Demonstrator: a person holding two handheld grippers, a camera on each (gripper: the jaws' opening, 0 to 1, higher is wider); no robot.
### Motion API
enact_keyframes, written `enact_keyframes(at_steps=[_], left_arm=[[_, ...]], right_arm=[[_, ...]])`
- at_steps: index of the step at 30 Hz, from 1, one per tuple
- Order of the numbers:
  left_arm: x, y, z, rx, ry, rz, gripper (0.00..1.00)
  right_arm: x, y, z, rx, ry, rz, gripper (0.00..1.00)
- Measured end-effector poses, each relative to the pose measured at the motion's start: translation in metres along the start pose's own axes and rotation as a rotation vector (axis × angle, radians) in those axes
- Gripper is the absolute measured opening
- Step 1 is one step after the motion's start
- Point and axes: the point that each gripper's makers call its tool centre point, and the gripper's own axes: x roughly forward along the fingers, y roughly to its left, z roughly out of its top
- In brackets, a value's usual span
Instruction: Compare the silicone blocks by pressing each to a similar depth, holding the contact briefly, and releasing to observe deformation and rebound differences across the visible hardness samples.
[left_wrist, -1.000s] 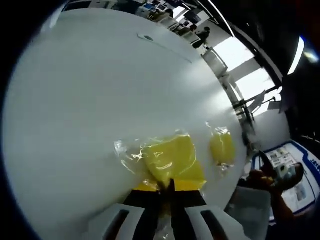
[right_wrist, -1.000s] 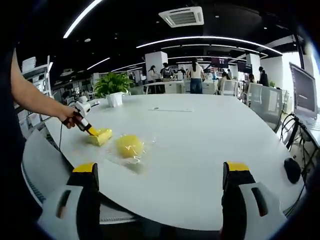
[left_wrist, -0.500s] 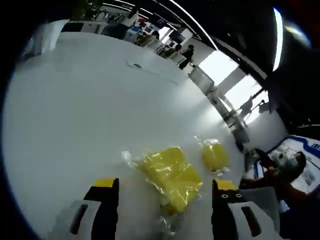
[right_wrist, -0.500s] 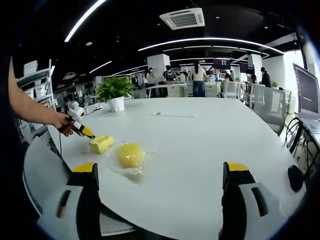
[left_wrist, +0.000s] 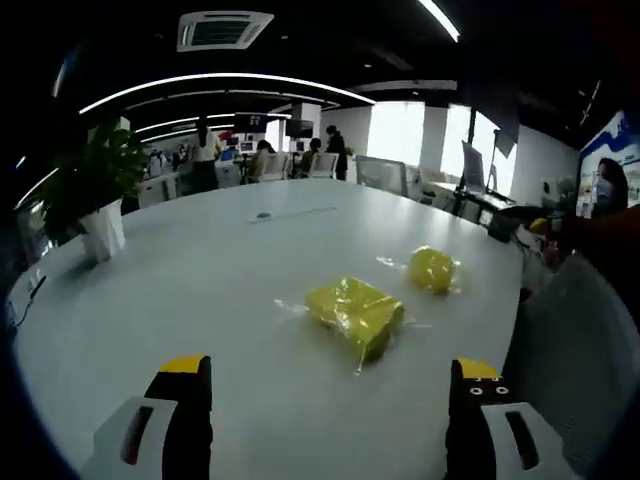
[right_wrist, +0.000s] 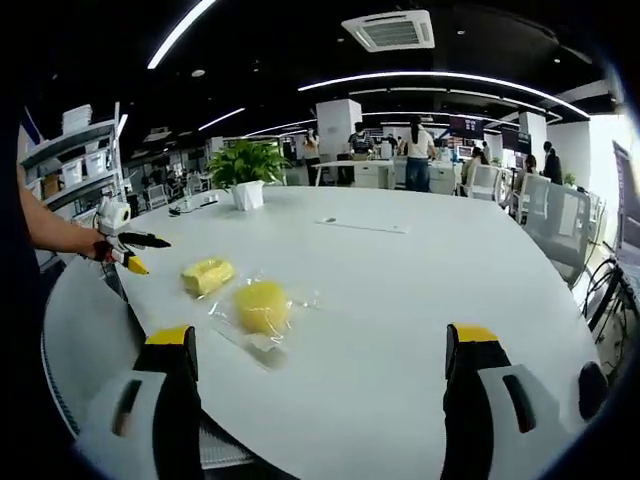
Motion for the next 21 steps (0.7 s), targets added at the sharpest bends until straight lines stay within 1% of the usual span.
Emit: enact_keyframes(at_steps=[1, 2, 3, 4, 6, 8, 9, 10, 11, 12, 13, 14, 16, 18, 21], left_arm=[[-0.006, 0.001, -0.003, -0.029, -0.012, 0.003, 1.00], [-0.016, 0.006, -0.007, -0.067, -0.021, 0.027, 1.00], [-0.021, 0.009, -0.009, -0.084, -0.024, 0.041, 1.00], [-0.030, 0.023, -0.012, -0.080, -0.037, 0.040, 1.00], [-0.038, 0.019, -0.010, -0.060, -0.051, 0.039, 1.00], [-0.045, 0.026, -0.008, -0.074, -0.048, 0.040, 1.00], [-0.047, 0.025, -0.005, -0.073, -0.052, 0.042, 1.00], [-0.050, 0.027, 0.002, -0.054, -0.074, 0.054, 1.00], [-0.052, 0.027, 0.007, -0.044, -0.083, 0.066, 1.00], [-0.053, 0.028, 0.009, -0.047, -0.090, 0.069, 1.00], [-0.055, 0.024, 0.016, -0.055, -0.108, 0.073, 1.00], [-0.055, 0.024, 0.019, -0.062, -0.116, 0.078, 1.00], [-0.054, 0.025, 0.019, -0.072, -0.121, 0.084, 1.00], [-0.051, 0.024, 0.015, -0.087, -0.107, 0.079, 1.00], [-0.050, 0.017, 0.015, -0.075, -0.102, 0.067, 1.00]], right_arm=[[0.002, 0.001, -0.002, 0.004, 0.011, 0.006, 0.97], [0.004, 0.002, -0.004, 0.005, 0.016, 0.009, 0.97], [0.005, 0.002, -0.006, 0.006, 0.020, 0.012, 0.97], [0.007, 0.005, -0.007, 0.004, 0.024, 0.017, 0.97], [0.009, 0.007, -0.008, -0.004, 0.021, 0.012, 0.97], [0.009, 0.006, -0.006, -0.021, -0.002, -0.005, 0.97], [0.009, 0.007, -0.007, -0.018, -0.005, -0.009, 0.97], [0.009, 0.007, -0.007, -0.011, -0.003, -0.008, 0.97], [0.010, 0.010, -0.010, -0.003, 0.005, 0.001, 0.97], [0.011, 0.011, -0.012, -0.004, 0.012, 0.006, 0.97], [0.013, 0.013, -0.015, -0.009, 0.024, 0.015, 0.97], [0.014, 0.014, -0.016, -0.007, 0.027, 0.020, 0.97], [0.016, 0.015, -0.016, -0.009, 0.033, 0.024, 0.97], [0.017, 0.014, -0.018, -0.001, 0.043, 0.015, 0.97], [0.017, 0.012, -0.018, -0.005, 0.039, 0.008, 0.97]])
